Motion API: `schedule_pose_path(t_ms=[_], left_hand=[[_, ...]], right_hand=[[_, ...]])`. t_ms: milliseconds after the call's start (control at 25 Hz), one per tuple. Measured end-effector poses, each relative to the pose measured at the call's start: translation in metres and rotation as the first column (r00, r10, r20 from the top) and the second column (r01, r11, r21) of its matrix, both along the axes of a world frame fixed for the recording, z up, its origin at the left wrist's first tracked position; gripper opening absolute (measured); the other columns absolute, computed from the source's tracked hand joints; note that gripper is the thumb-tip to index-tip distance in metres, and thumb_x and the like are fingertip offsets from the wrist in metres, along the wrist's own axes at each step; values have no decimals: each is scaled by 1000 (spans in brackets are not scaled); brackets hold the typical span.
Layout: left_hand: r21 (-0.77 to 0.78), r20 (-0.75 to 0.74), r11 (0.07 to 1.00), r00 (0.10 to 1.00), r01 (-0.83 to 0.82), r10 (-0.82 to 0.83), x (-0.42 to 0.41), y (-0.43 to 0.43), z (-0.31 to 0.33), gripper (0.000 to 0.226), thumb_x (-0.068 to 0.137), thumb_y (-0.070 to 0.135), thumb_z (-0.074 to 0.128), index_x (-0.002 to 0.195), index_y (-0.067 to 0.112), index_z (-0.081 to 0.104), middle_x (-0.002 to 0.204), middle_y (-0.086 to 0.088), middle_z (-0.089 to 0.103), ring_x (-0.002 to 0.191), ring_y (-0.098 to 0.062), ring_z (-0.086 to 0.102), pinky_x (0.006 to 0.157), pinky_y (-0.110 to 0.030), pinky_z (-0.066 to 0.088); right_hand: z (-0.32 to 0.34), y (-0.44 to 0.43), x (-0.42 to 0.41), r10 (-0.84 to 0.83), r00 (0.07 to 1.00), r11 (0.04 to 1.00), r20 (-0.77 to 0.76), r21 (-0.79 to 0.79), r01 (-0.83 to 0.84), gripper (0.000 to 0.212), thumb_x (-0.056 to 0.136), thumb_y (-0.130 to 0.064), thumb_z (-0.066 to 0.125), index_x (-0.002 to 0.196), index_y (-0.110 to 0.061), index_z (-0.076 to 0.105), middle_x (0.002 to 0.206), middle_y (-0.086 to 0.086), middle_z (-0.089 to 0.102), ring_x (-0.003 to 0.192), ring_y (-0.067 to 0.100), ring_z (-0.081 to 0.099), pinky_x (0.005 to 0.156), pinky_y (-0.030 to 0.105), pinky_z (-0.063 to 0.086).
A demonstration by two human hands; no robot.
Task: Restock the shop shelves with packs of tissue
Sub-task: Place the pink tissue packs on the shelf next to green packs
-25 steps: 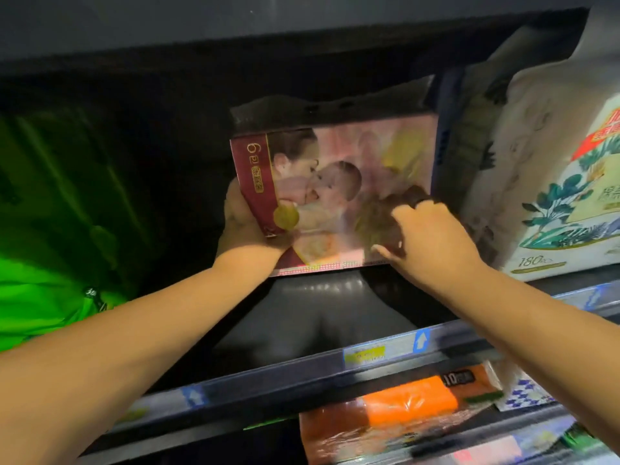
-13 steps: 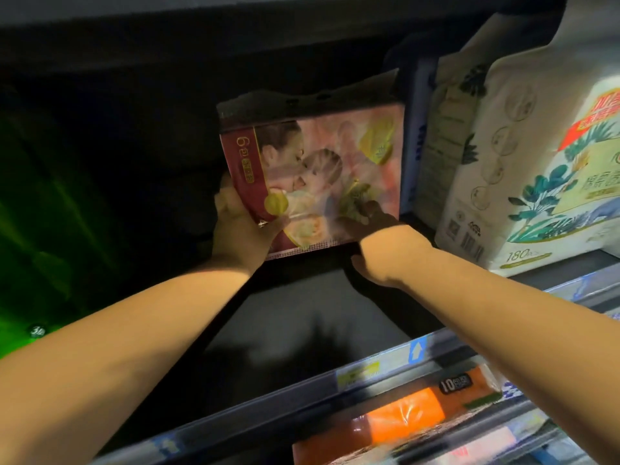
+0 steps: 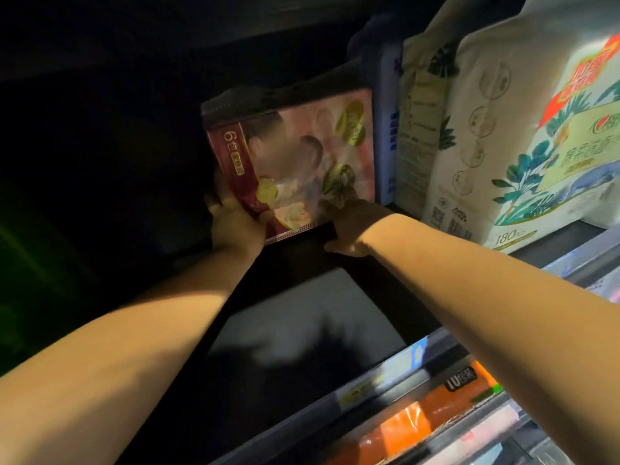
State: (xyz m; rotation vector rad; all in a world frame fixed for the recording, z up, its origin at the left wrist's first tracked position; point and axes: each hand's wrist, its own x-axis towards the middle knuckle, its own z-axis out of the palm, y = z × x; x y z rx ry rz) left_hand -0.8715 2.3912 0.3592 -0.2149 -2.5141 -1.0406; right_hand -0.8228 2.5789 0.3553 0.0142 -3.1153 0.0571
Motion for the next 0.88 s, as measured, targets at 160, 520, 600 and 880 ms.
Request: schedule_pose_path(t_ms=[160, 520, 600, 880], left_hand=[[-8, -9, 1000, 1000, 18, -18, -4, 0, -3, 105, 79, 19, 76, 153, 26, 2, 152, -23, 14, 122, -46, 47, 96, -43, 42], [-330, 169, 919, 971, 216, -168, 57, -45, 35, 82, 72, 34, 80, 141, 24, 36, 138, -6, 51, 125, -27, 49, 100, -41, 43], [-512, 211, 836, 972, 199, -102, 99, -46, 49, 76, 79, 44, 72, 143, 28, 34, 143, -4, 45, 127, -26, 47, 104, -40, 41], [-606, -118, 760, 918, 234, -377, 270, -31, 44, 56, 86, 51, 55, 135, 28, 46, 135, 6, 51, 129, -17, 42, 112, -35, 27]], right_hand=[[-4, 6, -3, -14, 999, 1000, 33, 16, 14, 88, 87, -56, 56, 154, -24, 10, 155, 13, 27, 136, 34, 37, 107, 46, 40], [31, -6, 66, -85, 996, 987, 15, 141, 82, 66, 90, -62, 46, 139, -19, 41, 136, 13, 44, 119, 35, 49, 99, 47, 45], [39, -12, 106, -107, 994, 984, -24, 142, 110, 65, 90, -67, 41, 133, -19, 47, 128, 12, 51, 115, 34, 51, 93, 45, 46], [34, -10, 272, -70, 950, 996, -303, 26, 81, 69, 84, -70, 39, 142, -33, 38, 145, 6, 40, 128, 34, 38, 98, 45, 40]])
